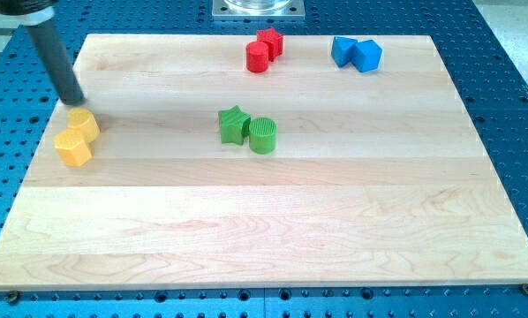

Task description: Push the heart slightly to the right

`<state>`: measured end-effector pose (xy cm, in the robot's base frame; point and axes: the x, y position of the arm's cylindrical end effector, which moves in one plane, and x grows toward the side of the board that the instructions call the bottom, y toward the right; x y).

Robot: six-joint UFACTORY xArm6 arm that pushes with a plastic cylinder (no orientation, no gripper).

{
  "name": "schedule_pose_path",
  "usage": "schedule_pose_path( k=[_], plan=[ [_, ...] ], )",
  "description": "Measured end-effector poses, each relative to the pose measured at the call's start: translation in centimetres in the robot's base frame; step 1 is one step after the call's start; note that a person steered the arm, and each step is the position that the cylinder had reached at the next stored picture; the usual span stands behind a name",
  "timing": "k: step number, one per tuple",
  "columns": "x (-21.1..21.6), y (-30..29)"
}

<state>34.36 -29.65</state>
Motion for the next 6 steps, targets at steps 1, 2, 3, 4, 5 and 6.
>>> schedule_pose_path(
  k=[1,2,3,4,5,6],
  plan=[
    [0.3,-0.8],
    [4.1,-0.8],
    [5.9,2.3],
    [2.9,9.3],
    [1.0,12.5],
    [-1.7,9.1]
  ],
)
